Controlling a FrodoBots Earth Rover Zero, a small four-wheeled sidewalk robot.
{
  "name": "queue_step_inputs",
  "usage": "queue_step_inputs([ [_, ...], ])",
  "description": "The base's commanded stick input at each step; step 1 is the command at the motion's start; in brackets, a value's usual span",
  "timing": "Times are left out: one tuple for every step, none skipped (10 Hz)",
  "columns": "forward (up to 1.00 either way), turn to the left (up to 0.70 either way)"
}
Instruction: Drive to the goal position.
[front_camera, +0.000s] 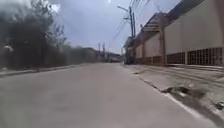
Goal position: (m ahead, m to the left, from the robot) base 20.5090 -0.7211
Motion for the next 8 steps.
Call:
queue_step_inputs([
  [0.7,0.0],
  [0.7,0.0],
  [0.7,0.0],
  [0.7,0.0],
  [0.7,0.0],
  [0.7,0.0],
  [0.7,0.0],
  [0.7,0.0],
])
